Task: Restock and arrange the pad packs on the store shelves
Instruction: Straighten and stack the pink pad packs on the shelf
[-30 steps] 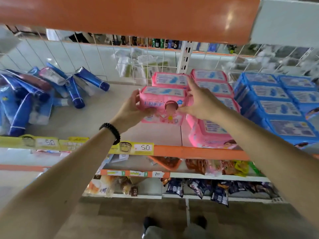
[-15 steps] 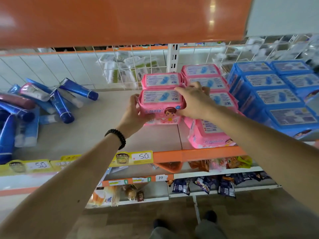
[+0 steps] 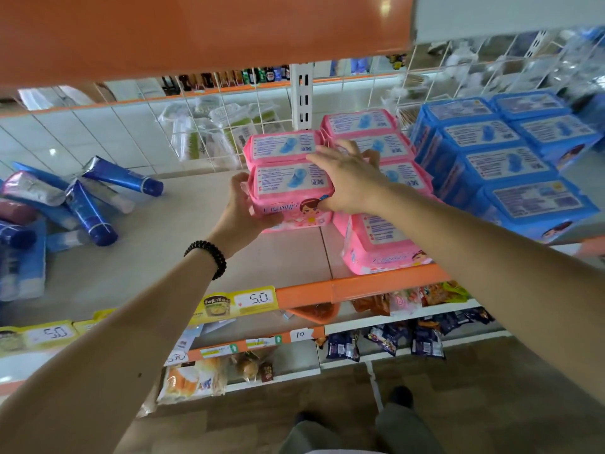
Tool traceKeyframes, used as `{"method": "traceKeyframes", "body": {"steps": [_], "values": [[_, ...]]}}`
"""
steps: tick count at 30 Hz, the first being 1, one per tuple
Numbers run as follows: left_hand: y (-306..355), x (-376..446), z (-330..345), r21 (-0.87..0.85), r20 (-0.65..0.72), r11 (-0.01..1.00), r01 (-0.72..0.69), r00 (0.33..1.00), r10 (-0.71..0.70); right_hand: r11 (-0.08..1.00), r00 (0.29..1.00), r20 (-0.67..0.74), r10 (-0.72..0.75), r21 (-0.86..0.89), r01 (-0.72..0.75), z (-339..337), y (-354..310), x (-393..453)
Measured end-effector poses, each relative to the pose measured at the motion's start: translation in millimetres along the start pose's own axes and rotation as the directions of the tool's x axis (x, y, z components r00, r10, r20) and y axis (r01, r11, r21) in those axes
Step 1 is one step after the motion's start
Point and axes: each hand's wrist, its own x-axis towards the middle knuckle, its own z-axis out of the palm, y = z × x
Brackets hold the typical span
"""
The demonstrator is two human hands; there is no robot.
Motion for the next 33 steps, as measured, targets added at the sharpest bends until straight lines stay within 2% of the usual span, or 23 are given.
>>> {"method": "traceKeyframes", "body": {"steps": [5,12,22,26,29,30,33], "values": [[2,0,5,-0.009,0.003,1.0,0.008,1.0,-0.008,1.0,0.998,0.057,0.019,0.021,-0.02,1,3,2],[1,-2,1,0.1,0.016,0.995,-0.001,1.0,-0.001,1.0,0.997,0.075,0.02,-0.011,-0.02,1,0,2],[9,-5,11,0.253,0.026,0.968,-0.012,1.0,0.006,0.997,0.994,0.086,0.072,0.029,-0.074,5,-3,-1],[6,-9,14,0.28,0.042,0.96,-0.004,0.999,-0.008,0.997,0.997,0.037,0.065,0.034,-0.066,4,-4,-11],[4,-19,16,0.43,0.063,0.903,0.012,0.997,-0.043,0.997,0.999,-0.006,0.046,0.057,-0.046,3,-3,-25],[3,-23,17,0.449,0.044,0.892,0.046,0.996,-0.074,0.997,0.999,-0.01,0.044,0.067,-0.043,3,-2,-30],[4,-35,20,0.349,-0.116,0.925,0.151,0.986,-0.117,0.996,0.999,-0.041,0.032,0.082,-0.028,3,1,-38]]}}
